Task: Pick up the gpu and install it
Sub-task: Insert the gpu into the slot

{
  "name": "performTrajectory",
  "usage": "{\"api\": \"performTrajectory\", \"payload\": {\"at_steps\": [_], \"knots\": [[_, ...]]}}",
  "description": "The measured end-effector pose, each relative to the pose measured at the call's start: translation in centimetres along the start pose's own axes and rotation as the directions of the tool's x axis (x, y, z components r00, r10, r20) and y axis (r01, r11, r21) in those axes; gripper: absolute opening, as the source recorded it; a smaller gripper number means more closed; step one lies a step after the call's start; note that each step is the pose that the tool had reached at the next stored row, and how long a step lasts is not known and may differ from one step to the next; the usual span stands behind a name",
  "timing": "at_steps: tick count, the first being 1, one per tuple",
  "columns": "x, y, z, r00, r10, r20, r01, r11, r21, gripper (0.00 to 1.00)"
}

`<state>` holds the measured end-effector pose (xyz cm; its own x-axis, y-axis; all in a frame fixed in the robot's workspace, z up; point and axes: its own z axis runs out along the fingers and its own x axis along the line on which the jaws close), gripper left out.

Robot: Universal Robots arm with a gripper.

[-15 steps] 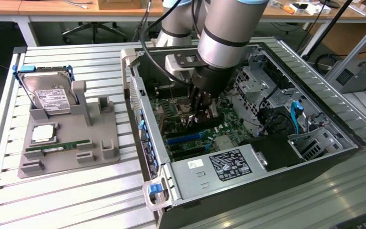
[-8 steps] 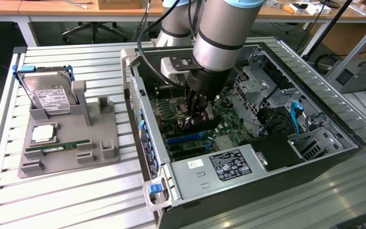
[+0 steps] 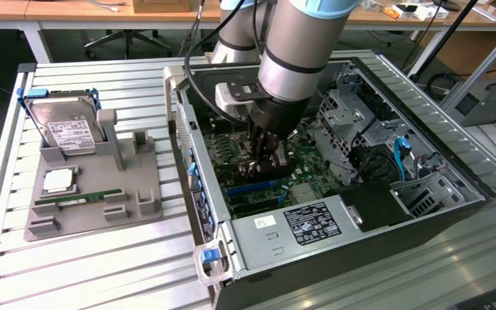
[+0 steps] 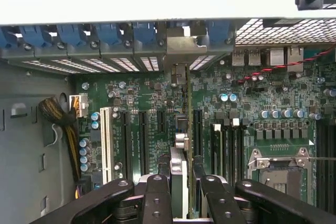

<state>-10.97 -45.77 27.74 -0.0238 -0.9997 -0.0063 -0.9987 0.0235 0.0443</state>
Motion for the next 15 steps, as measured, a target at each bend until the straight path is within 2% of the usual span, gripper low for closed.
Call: {"api": "performTrajectory", "payload": {"at_steps": [15], "knots": [[0.0,0.1,0.44,1.0,0.0,0.0002,0.0,1.0,0.0001,0.27]]}}
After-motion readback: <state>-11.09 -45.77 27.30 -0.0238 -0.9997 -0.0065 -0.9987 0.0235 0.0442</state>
